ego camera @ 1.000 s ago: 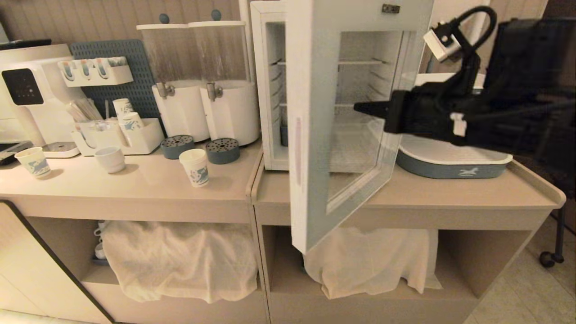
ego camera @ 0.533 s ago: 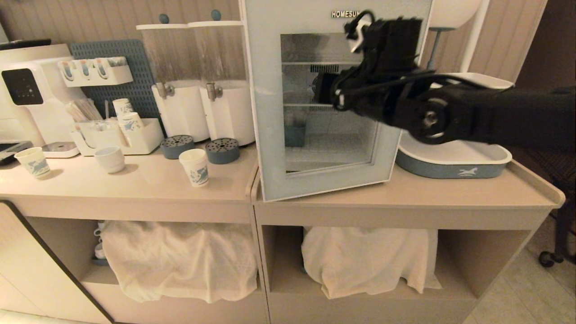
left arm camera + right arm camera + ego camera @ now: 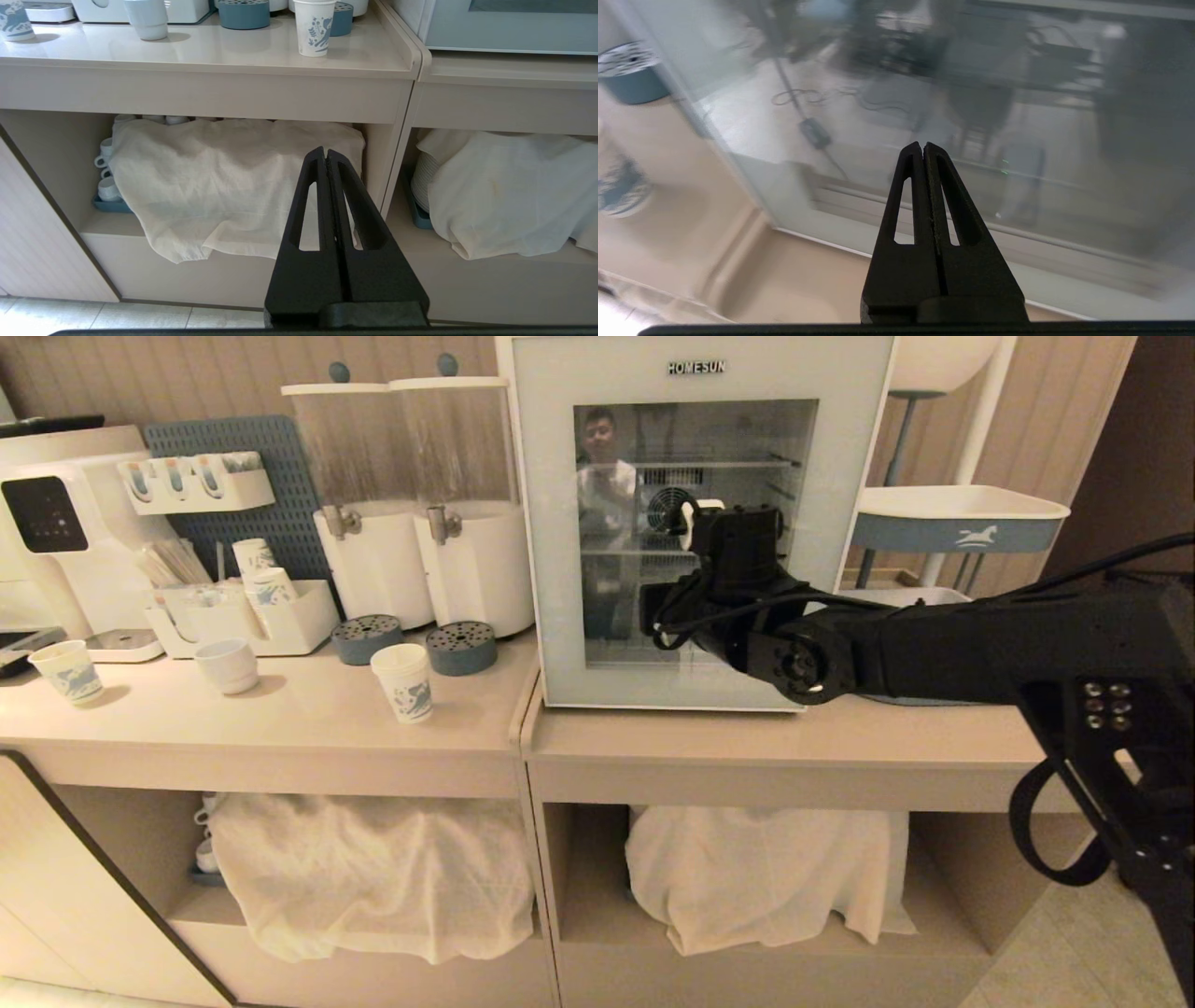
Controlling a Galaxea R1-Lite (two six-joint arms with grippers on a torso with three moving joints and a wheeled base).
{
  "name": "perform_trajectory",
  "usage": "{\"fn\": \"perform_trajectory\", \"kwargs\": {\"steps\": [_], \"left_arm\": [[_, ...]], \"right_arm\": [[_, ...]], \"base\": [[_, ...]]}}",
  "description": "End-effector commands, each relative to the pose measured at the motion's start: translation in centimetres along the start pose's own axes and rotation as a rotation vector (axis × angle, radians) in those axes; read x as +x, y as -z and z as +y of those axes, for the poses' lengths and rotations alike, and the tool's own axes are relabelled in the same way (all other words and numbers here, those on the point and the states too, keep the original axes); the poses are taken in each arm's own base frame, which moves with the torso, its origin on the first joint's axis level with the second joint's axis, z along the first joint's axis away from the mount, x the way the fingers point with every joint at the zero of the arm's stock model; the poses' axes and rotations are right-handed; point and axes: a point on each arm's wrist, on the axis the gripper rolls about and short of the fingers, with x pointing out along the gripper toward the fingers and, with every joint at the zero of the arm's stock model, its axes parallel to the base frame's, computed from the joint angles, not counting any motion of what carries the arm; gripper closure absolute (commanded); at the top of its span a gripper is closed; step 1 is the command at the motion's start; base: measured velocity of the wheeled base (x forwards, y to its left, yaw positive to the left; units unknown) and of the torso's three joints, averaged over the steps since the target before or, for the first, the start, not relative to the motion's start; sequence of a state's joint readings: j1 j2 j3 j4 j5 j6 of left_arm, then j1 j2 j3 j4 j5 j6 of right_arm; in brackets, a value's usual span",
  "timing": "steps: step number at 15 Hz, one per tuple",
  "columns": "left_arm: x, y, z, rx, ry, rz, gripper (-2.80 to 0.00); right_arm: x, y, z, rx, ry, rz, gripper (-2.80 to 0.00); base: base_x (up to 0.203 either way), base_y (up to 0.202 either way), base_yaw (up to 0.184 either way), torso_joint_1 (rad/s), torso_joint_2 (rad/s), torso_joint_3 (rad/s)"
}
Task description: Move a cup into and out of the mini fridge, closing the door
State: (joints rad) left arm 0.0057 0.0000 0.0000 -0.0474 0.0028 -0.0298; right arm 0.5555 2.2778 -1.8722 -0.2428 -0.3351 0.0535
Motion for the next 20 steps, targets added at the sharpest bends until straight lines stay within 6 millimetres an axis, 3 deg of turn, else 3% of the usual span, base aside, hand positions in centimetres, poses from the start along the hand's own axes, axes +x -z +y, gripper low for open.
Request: {"fn": "perform_trajectory", "kwargs": {"steps": [1,3,5,8,10,14,16,18,20], "left_arm": [[0.1,0.5,0.0,-0.001,-0.001,0.020,0.00],[0.1,0.5,0.0,-0.001,-0.001,0.020,0.00],[0.1,0.5,0.0,-0.001,-0.001,0.017,0.00],[0.1,0.5,0.0,-0.001,-0.001,0.018,0.00],[0.1,0.5,0.0,-0.001,-0.001,0.018,0.00],[0.1,0.5,0.0,-0.001,-0.001,0.019,0.00],[0.1,0.5,0.0,-0.001,-0.001,0.017,0.00],[0.1,0.5,0.0,-0.001,-0.001,0.019,0.00],[0.1,0.5,0.0,-0.001,-0.001,0.020,0.00]], "right_arm": [[-3.6,-3.0,-1.4,0.026,0.003,-0.032,0.00],[-7.9,-5.1,-3.2,0.055,-0.001,-0.043,0.00],[-13.6,-7.8,-6.2,0.090,-0.001,-0.096,0.00],[-24.5,-11.5,-11.6,0.185,0.055,-0.208,0.00],[-32.8,-12.2,-13.9,0.272,0.087,-0.248,0.00],[-46.0,-9.0,-16.1,0.442,0.233,-0.276,0.00],[-50.4,-6.2,-15.8,0.502,0.256,-0.273,0.00],[-55.1,-2.1,-14.4,0.542,0.283,-0.320,0.00],[-56.9,1.7,-11.1,0.565,0.355,-0.294,0.00]], "base": [[0.000,0.000,0.000,0.000,0.00,0.000],[0.000,0.000,0.000,0.000,0.00,0.000],[0.000,0.000,0.000,0.000,0.00,0.000],[0.000,0.000,0.000,0.000,0.00,0.000],[0.000,0.000,0.000,0.000,0.00,0.000],[0.000,0.000,0.000,0.000,0.00,0.000],[0.000,0.000,0.000,0.000,0.00,0.000],[0.000,0.000,0.000,0.000,0.00,0.000],[0.000,0.000,0.000,0.000,0.00,0.000]]}}
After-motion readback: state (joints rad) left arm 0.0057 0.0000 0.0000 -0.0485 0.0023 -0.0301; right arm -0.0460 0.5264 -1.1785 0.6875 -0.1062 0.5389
